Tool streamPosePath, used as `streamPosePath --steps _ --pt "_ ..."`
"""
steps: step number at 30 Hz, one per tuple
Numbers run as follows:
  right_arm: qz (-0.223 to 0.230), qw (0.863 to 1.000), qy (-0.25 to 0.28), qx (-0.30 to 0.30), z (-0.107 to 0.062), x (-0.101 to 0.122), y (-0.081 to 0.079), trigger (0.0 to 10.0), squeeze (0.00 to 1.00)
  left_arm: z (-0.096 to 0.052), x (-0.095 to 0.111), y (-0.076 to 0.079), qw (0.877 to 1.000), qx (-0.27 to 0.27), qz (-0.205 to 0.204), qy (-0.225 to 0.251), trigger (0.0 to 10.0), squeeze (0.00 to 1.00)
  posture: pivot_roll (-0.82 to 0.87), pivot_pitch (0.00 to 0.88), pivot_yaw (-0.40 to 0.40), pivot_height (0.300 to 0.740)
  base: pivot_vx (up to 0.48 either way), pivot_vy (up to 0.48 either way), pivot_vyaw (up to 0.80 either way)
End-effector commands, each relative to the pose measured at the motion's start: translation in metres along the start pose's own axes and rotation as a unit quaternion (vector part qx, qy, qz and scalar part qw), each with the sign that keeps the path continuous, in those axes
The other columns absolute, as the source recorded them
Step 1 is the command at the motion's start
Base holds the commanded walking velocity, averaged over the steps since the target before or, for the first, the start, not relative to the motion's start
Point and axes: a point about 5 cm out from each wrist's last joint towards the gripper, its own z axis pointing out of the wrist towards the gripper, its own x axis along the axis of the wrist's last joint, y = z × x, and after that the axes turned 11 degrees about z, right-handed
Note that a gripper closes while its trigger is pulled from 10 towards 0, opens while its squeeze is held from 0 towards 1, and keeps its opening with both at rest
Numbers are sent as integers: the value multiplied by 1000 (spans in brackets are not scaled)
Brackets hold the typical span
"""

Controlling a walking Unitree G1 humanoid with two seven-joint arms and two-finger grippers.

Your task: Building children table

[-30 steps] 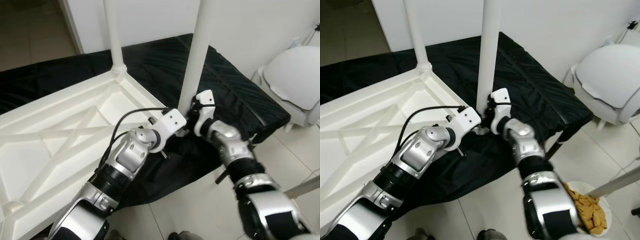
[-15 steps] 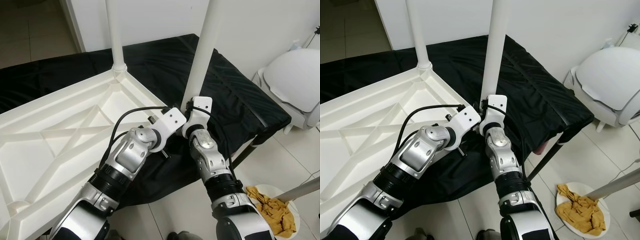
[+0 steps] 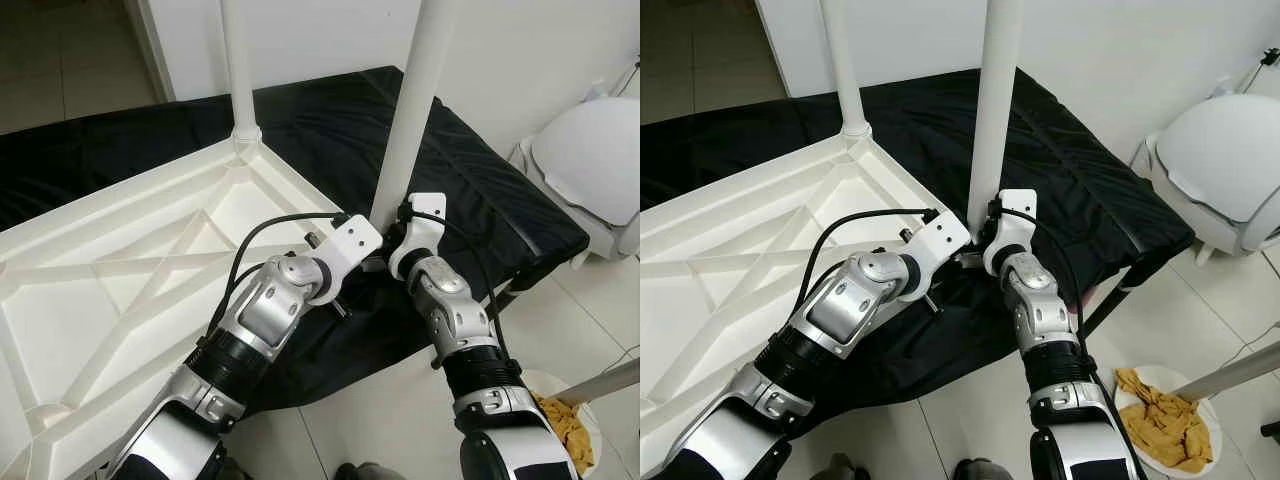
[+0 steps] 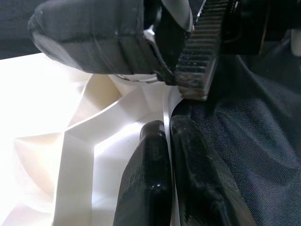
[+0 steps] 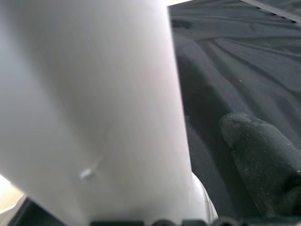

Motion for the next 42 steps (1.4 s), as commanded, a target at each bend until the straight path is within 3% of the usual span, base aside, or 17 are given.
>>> streamPosePath --steps 1,4,6,8,13,16,19,23,25,33,34,35,36,42 --pt "-9 1000 2 2 -1 5 4 10000 0 3 8 7 1000 -18 10 10 10000 0 -90 66 -25 740 0 0 0" --pt "-27 998 9 55 -2 9 -4 10000 0 5 5 9 1000 -21 10 2 10000 0 -92 66 -22 740 0 0 0" --pt "-47 990 7 133 -8 11 -9 10000 0 6 5 12 1000 -26 13 0 10000 0 -93 67 -16 740 0 0 0" --pt "-54 986 3 157 -10 11 -10 10000 0 6 5 12 1000 -27 14 0 10000 0 -93 67 -16 740 0 0 0" --pt "-55 968 -31 243 -18 13 6 10000 0 6 8 11 999 -29 17 2 10000 0 -95 76 -4 740 0 0 0" --pt "-64 963 -40 258 -19 13 10 10000 0 6 8 10 999 -29 19 2 10000 0 -93 80 -2 740 0 0 0" --pt "-71 957 -83 270 -22 6 25 10000 0 6 9 9 999 -27 22 1 10000 0 -87 86 -2 740 0 0 0" --pt "-73 958 -97 261 -23 2 33 10000 0 6 8 9 999 -27 22 0 10000 0 -81 89 -4 740 0 0 0" --pt "-79 959 -120 246 -28 -7 46 10000 0 6 6 8 999 -24 25 -6 10000 0 -80 94 -2 740 0 0 0" --pt "-78 955 -139 251 -34 -16 52 10000 0 6 4 7 999 -23 27 -11 10000 0 -83 98 5 740 0 0 0" --pt "-74 955 -141 249 -35 -18 53 4824 0 6 4 7 999 -23 28 -12 10000 0 -83 101 8 740 0 0 0" --pt "-74 955 -141 249 -35 -18 53 4824 0 6 4 7 999 -23 28 -12 10000 0 -83 101 8 740 0 0 0" --pt "-73 957 -138 246 -35 -18 54 0 0 6 4 7 999 -23 29 -12 10000 0 -84 101 10 740 0 0 0" --pt "-72 961 -113 241 -33 -15 53 0 0 6 5 6 999 -24 32 -10 10000 0 -88 101 13 740 0 0 0"
